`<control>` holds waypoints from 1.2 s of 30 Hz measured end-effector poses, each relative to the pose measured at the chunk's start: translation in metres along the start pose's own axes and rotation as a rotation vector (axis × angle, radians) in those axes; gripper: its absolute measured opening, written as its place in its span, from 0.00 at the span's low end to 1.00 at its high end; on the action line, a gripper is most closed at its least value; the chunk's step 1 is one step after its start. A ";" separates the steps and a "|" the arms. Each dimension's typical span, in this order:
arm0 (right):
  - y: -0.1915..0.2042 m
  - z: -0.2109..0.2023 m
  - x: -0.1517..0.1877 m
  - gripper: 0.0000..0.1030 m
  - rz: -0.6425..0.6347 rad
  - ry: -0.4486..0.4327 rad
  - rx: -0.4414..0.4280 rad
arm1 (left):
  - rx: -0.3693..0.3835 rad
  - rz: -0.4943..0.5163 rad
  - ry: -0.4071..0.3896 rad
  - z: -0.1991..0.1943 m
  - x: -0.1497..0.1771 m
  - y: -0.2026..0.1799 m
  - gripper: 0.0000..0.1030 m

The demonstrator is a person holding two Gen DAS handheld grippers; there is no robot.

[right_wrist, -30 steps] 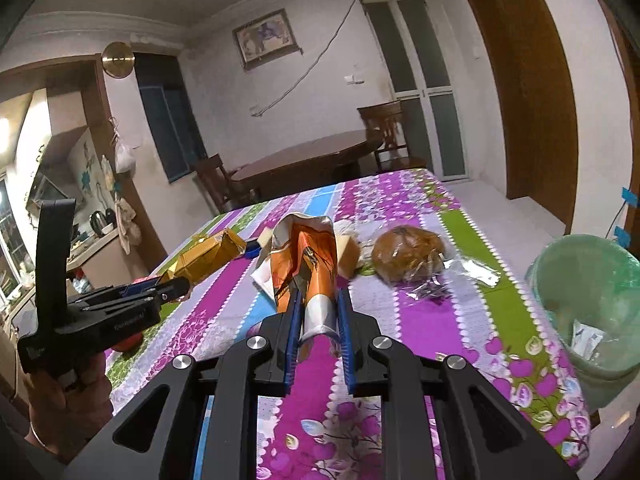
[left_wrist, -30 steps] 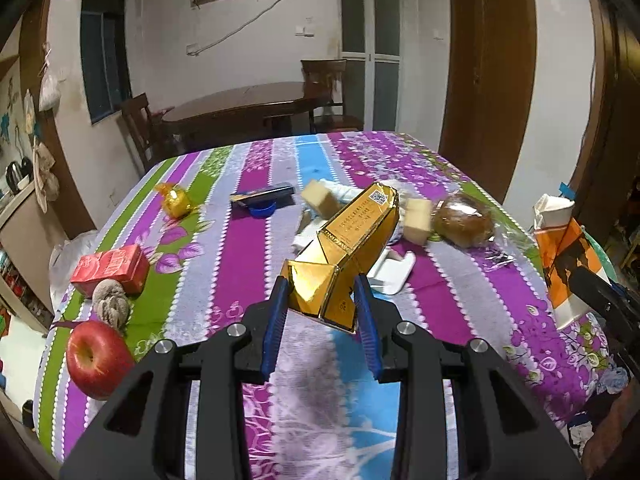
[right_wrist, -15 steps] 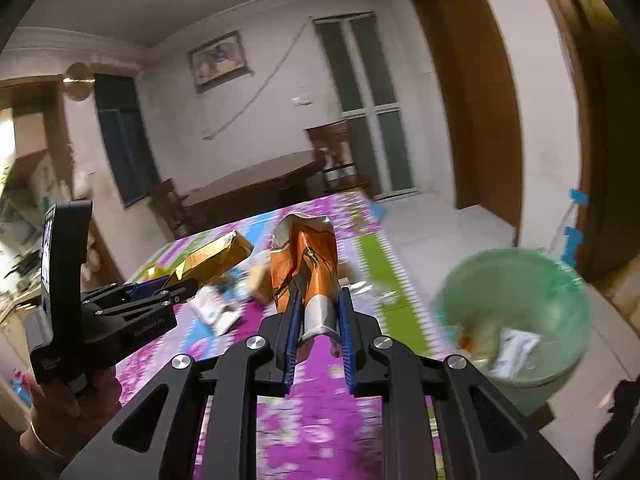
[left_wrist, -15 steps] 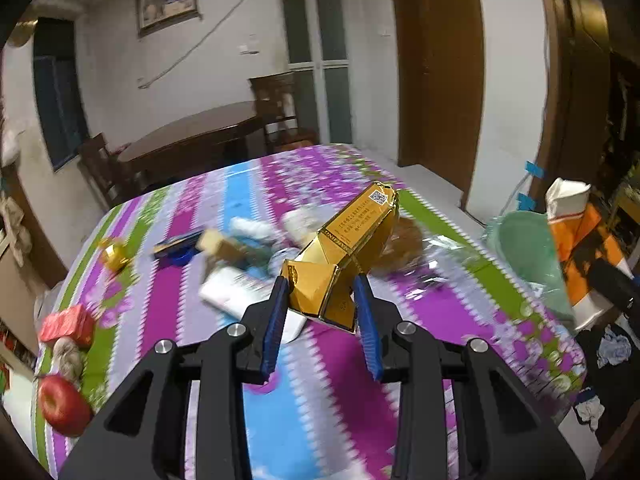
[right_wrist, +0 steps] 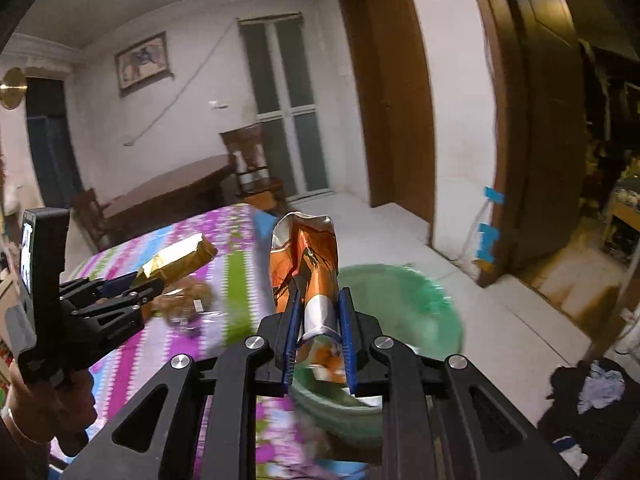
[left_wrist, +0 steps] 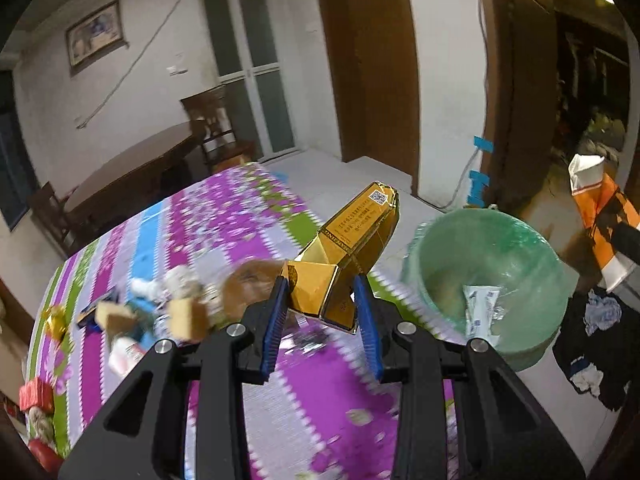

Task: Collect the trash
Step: 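Carry the gold box and orange packet over the green bin with both tools, then open both tools to drop the gold box and packet into the bin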

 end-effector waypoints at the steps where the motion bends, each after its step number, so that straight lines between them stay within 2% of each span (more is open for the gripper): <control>1: -0.010 0.002 -0.002 0.20 0.007 0.008 0.011 | 0.009 0.011 0.003 0.004 -0.003 -0.008 0.32; 9: -0.068 0.041 -0.004 0.20 0.046 0.106 0.078 | 0.072 0.111 0.029 0.033 -0.016 -0.067 0.32; 15: -0.079 0.067 0.001 0.20 0.077 0.164 0.086 | 0.158 0.173 0.068 0.059 -0.023 -0.099 0.32; 21: -0.089 0.097 0.004 0.20 0.113 0.219 0.082 | 0.212 0.203 0.106 0.075 -0.021 -0.116 0.32; 36: -0.083 0.140 0.025 0.21 0.148 0.289 0.091 | 0.200 0.235 0.162 0.096 -0.004 -0.132 0.33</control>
Point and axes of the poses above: each gripper's, at about its wrist camera, not at the fingertips, and z roughly the way its jaws point, y to its left, x to its underside, the point moved 6 cm from there along z, roughly the way its jaws point, and after that the axes turned 2 degrees about -z, right-handed, at the moved point
